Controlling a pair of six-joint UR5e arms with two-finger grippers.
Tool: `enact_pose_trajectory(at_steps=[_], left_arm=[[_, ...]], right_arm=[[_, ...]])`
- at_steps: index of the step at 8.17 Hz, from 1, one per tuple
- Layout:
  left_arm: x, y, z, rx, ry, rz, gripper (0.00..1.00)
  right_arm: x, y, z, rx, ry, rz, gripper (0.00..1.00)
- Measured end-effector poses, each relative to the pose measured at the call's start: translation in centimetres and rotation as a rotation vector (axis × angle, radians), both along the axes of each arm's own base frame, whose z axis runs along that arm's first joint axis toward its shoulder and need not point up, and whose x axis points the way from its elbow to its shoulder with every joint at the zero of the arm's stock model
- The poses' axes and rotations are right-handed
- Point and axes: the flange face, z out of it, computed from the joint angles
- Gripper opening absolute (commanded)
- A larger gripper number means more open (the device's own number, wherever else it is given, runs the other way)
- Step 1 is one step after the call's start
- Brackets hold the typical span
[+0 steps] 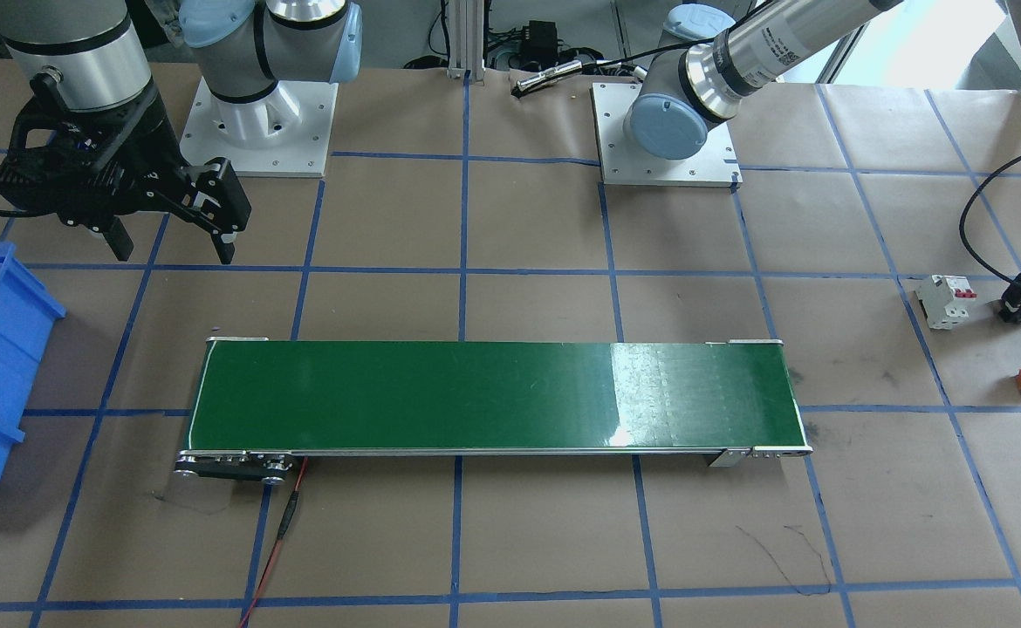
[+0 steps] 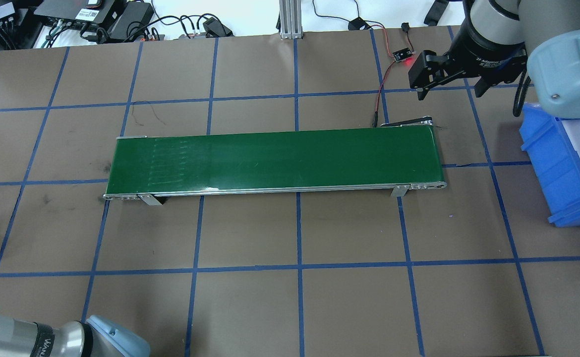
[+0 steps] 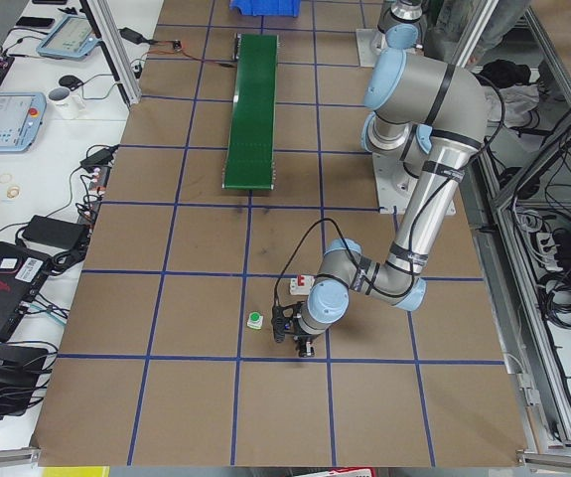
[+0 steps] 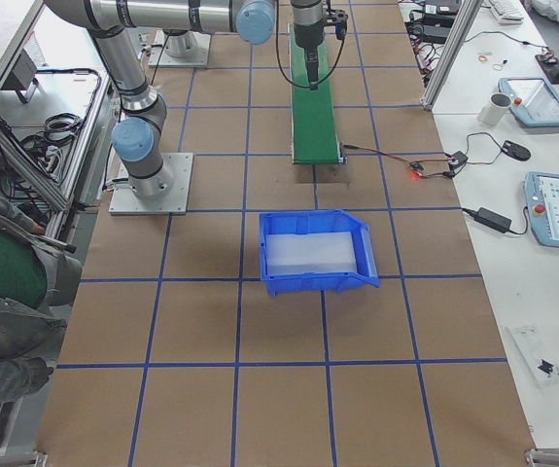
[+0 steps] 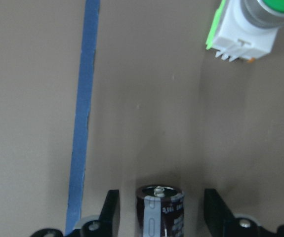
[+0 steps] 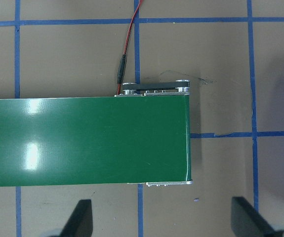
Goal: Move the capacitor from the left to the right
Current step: 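Lift the capacitor with the left gripper and carry it over the conveyor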
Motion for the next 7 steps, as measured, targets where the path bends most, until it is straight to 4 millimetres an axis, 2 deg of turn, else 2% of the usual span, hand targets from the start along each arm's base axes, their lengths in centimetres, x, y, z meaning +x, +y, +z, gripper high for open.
enact_pose_trajectory(at_steps=[2, 3, 7], left_arm=[[-0.08, -0.02, -0.18, 0.005, 0.003, 0.006, 0.09], [-0.1, -0.02, -0.22, 0.008, 0.003, 0.005, 0.0], [-0.04, -0.05, 0.22, 0.007, -0.006, -0.005, 0.0]], right_arm=[[0.0, 0.0, 0.0, 0.0, 0.0, -0.001, 1.0], [0.0, 0.0, 0.0, 0.0, 0.0, -0.001, 1.0], [0.0, 0.01, 0.02, -0.001, -0.001, -0.003, 1.0]])
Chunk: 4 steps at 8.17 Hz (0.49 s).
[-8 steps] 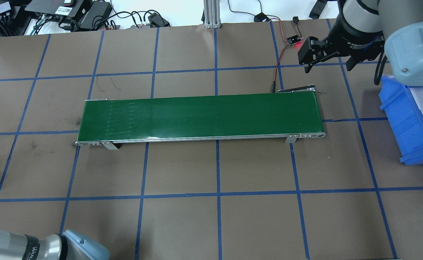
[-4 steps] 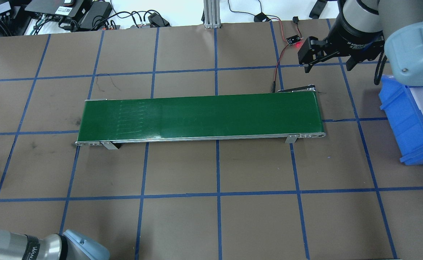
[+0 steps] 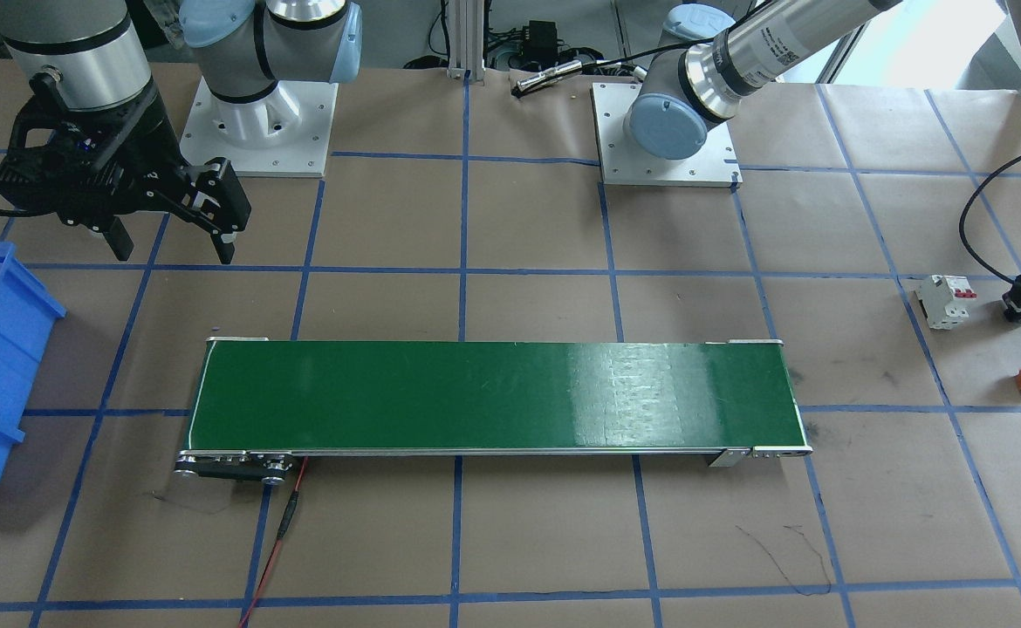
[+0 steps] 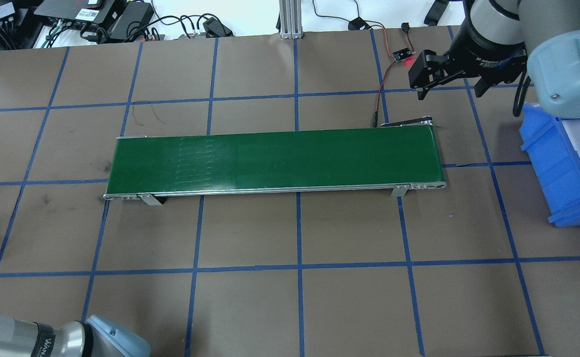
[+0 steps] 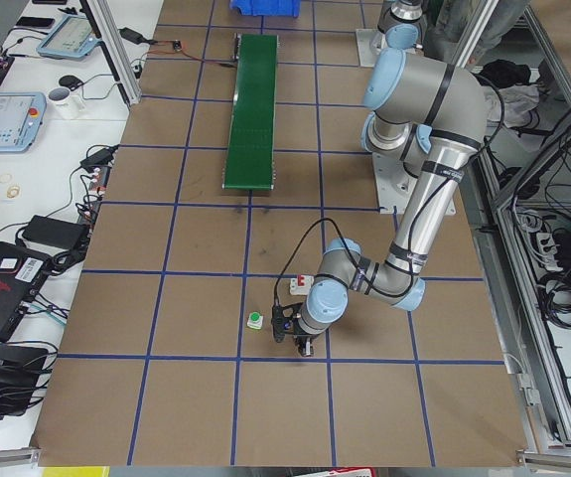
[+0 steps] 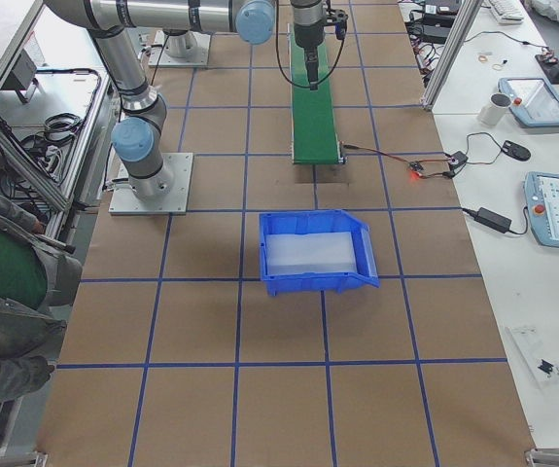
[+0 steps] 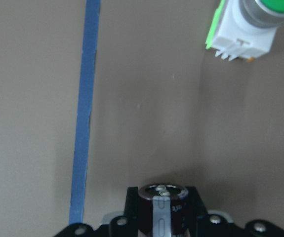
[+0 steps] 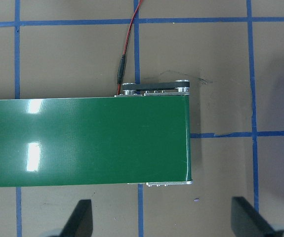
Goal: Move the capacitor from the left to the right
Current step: 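Lift the capacitor with the left gripper and carry it over the conveyor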
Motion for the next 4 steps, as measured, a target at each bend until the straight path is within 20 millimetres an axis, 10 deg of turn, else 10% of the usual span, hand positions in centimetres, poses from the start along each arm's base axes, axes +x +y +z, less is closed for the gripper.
enact_pose_trajectory(at_steps=[4], left_arm=[[-3.0, -2.1, 6.5, 0.019, -0.058, 0.023, 0.0]], right_arm=[[0.0, 0.0, 0.0, 0.0, 0.0, -0.001, 1.0]])
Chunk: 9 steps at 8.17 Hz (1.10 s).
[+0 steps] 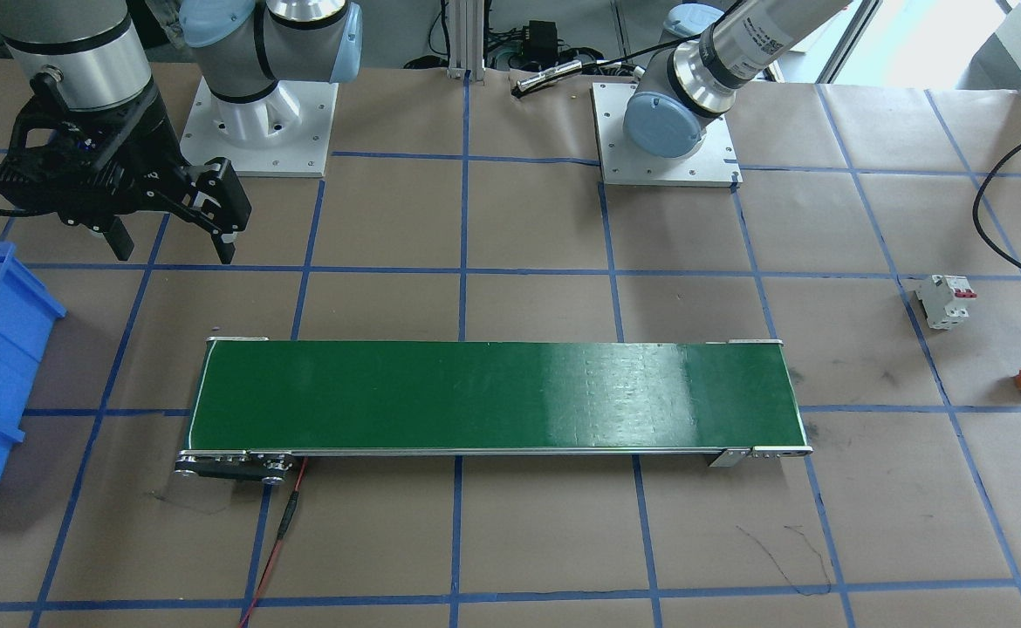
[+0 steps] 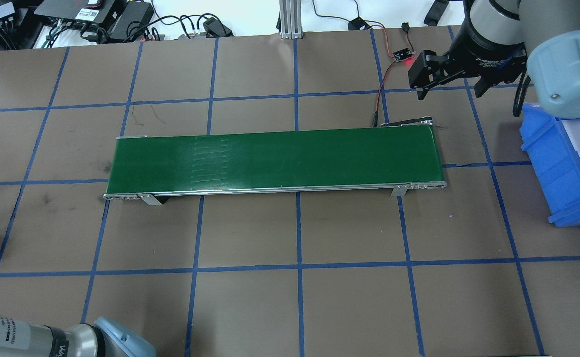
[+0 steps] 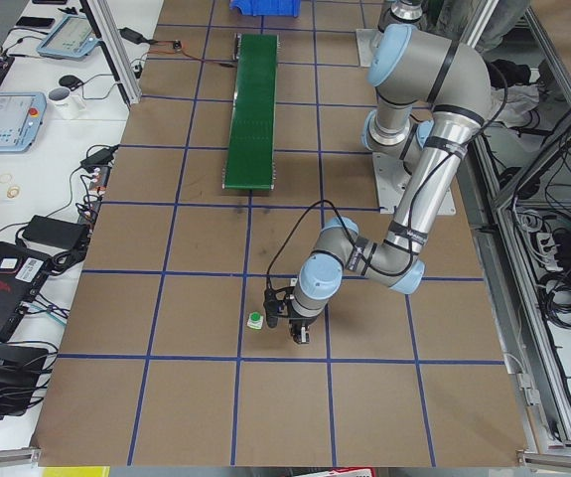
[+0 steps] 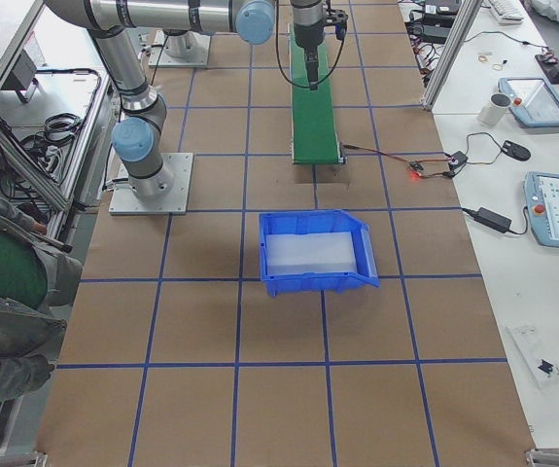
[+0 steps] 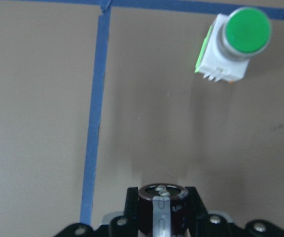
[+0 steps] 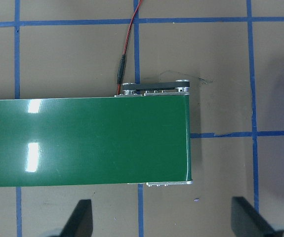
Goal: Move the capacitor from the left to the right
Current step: 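Lift the capacitor with the left gripper and carry it over the conveyor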
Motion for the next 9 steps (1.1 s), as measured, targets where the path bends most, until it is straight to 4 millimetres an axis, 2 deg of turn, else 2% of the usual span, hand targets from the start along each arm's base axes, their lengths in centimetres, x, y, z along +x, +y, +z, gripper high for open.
enact_pose_trajectory(at_steps=[2, 3, 4, 5, 6, 8, 9], left_arm=[[-6.2, -2.7, 6.7, 0.062, -0.023, 0.03, 0.0], [-9.4, -3.7, 9.4, 0.081, -0.024, 0.044, 0.0], [-11.9, -4.3, 11.2, 0.088, -0.02, 0.064, 0.0], [-14.5, -5.6, 12.1, 0.089, -0.015, 0.084, 0.0], [-18.3, -7.9, 12.4, 0.091, -0.011, 0.108, 0.0], [-28.9, -12.8, 12.2, 0.119, -0.019, 0.15, 0.0], [-33.9, -14.3, 11.9, 0.129, -0.018, 0.171, 0.0]], right_arm=[[0.0, 0.0, 0.0, 0.0, 0.0, 0.0, 1.0], [0.0, 0.0, 0.0, 0.0, 0.0, 0.0, 1.0], [0.0, 0.0, 0.0, 0.0, 0.0, 0.0, 1.0], [0.0, 0.0, 0.0, 0.001, 0.001, 0.0, 1.0], [0.0, 0.0, 0.0, 0.001, 0.001, 0.001, 1.0], [-0.1, 0.0, 0.0, 0.002, 0.002, 0.001, 1.0], [-0.1, 0.0, 0.0, 0.002, 0.002, 0.0, 1.0]])
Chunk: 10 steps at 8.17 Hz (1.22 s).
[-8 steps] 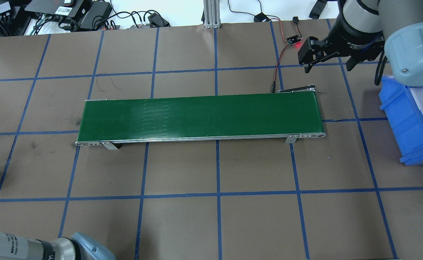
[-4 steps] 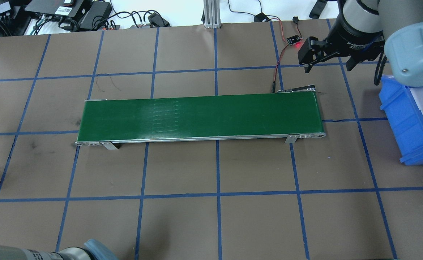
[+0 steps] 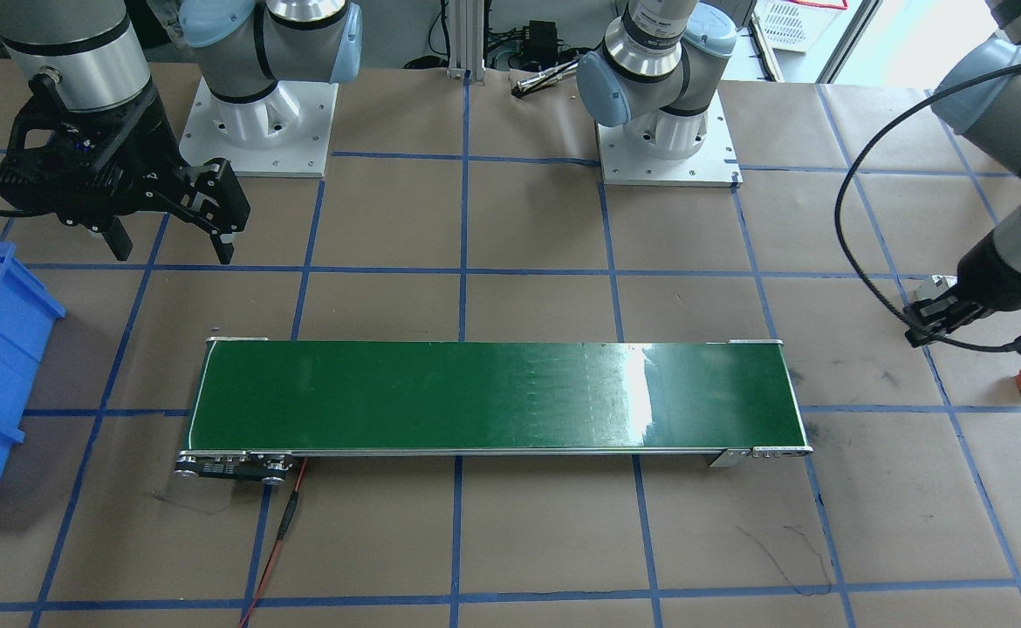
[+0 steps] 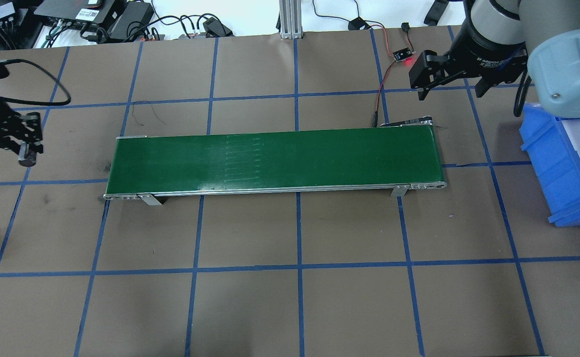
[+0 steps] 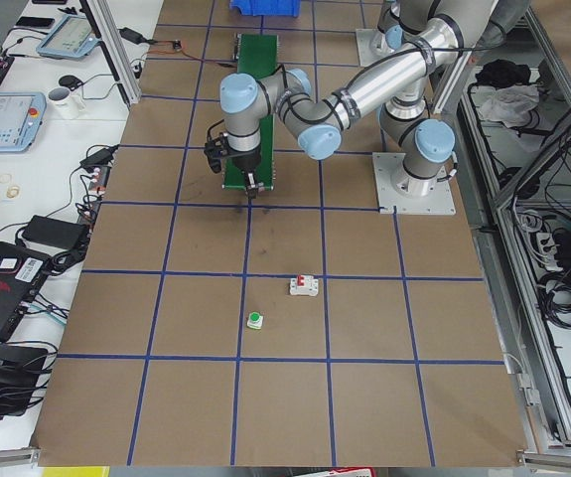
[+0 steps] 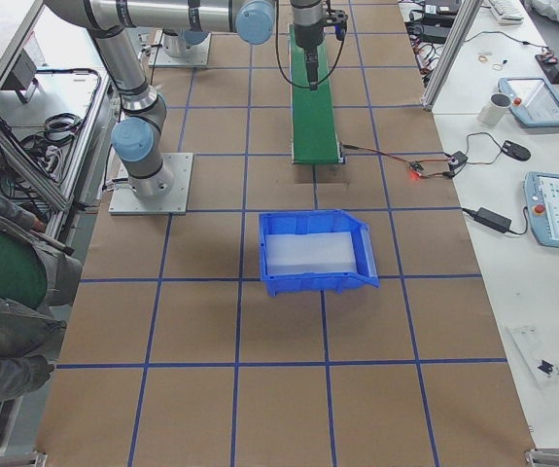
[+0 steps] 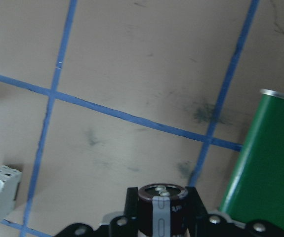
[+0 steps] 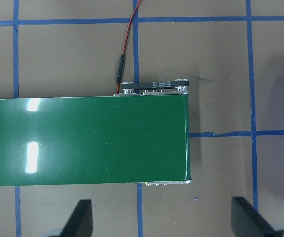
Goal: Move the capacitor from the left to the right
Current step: 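Lift the capacitor with the left gripper and carry it over the conveyor, then lower the capacitor onto the belt end and open the left gripper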
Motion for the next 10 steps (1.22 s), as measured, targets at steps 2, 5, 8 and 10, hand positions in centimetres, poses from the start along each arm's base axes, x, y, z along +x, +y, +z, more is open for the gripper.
enact_pose_trajectory(at_steps=[2, 5, 8, 10], left_arm=[[-7.8, -1.6, -0.7, 0.016, 0.007, 0.02, 0.0], [-14.8, -2.7, -3.8, 0.068, 0.026, -0.021, 0.0], [-16.9, -2.7, -6.5, 0.105, 0.067, -0.027, 0.0], [-17.8, -3.6, -7.6, 0.078, 0.062, -0.056, 0.0]], right_arm=[[0.0, 0.0, 0.0, 0.001, 0.0, -0.001, 1.0], [0.0, 0.0, -0.1, 0.002, 0.0, 0.0, 1.0], [0.0, 0.0, -0.1, 0.002, 0.0, -0.001, 1.0], [0.0, 0.0, 0.0, 0.0, 0.0, -0.001, 1.0]])
